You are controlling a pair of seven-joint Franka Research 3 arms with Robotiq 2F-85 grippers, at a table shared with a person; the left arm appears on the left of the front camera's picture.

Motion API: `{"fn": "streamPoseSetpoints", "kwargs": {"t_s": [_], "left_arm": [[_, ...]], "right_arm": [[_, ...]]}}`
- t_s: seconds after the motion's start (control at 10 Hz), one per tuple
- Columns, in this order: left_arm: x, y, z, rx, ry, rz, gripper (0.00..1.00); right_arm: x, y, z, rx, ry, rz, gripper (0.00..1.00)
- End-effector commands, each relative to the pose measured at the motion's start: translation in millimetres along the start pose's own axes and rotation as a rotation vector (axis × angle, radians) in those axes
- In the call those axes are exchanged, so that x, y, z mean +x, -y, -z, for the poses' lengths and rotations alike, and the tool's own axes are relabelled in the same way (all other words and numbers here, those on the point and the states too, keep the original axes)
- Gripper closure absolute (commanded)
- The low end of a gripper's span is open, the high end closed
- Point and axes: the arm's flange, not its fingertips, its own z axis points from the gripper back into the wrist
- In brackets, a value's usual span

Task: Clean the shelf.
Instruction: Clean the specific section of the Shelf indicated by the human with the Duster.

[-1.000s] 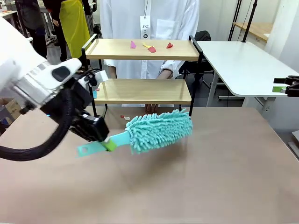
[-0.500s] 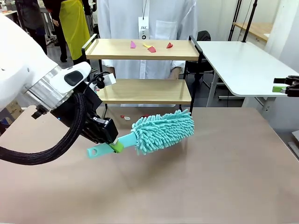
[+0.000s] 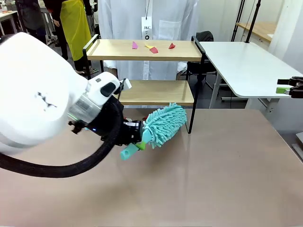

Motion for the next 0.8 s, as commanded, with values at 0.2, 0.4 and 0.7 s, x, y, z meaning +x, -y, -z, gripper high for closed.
{"fn": "streamPoseSetpoints", "kwargs": {"t_s": [0.2,0.4,0.7], "left_arm": [[18,12,66,0.014,0.115,-0.087,0.87],[30,18,94,0.017,0.214,-0.115,0.87],[47,21,133,0.013,0.273,-0.154,0.87]], "right_arm": [[5,-1,3,-0.007,-0.012,0.013,0.0],[5,-1,3,-0.007,-0.012,0.013,0.0],[5,-1,3,-0.007,-0.012,0.013,0.0]]}}
